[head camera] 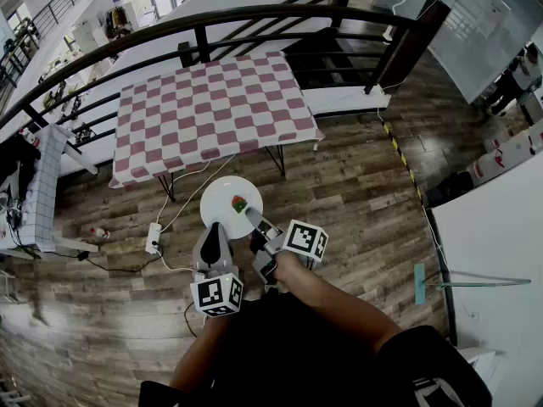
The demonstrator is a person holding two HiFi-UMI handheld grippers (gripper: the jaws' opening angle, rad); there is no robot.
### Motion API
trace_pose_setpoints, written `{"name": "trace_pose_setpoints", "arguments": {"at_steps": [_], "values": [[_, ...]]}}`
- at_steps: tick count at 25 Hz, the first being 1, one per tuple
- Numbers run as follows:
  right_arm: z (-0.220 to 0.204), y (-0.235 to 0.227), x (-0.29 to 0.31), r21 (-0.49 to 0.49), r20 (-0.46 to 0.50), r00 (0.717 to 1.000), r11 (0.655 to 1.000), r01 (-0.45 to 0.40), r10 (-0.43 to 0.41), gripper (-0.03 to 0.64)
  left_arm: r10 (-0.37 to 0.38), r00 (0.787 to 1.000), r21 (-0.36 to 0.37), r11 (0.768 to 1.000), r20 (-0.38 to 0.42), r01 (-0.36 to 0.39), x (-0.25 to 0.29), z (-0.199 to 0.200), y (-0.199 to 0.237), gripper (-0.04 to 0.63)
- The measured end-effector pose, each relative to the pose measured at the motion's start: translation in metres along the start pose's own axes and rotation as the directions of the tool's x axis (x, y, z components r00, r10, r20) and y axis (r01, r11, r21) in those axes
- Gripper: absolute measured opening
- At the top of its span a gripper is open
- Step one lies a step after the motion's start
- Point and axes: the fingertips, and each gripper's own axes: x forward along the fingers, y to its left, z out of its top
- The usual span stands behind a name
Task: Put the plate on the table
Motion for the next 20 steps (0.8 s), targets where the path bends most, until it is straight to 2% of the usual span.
{"name": "trace_pose_setpoints", "arguments": {"at_steps": [13, 16, 20], "values": [[0.024, -0.007, -0.023, -0.013, 0.05, 0.999, 1.0, 0.016, -0.015, 0.018, -0.005, 1.0, 0.012, 1.0, 0.007, 0.005, 0.011, -0.003, -0.015, 0.009], [0.025, -0.01, -0.025, 0.001, 0.052, 0.998, 1.0, 0.021, -0.021, 0.018, -0.002, 1.0, 0.032, 0.999, 0.007, 0.001, 0.012, -0.003, -0.016, 0.009], [0.024, -0.014, -0.03, 0.012, 0.044, 0.999, 1.0, 0.021, -0.021, 0.018, 0.004, 1.0, 0.096, 0.995, 0.028, -0.007, 0.009, 0.002, -0.018, 0.009]]}}
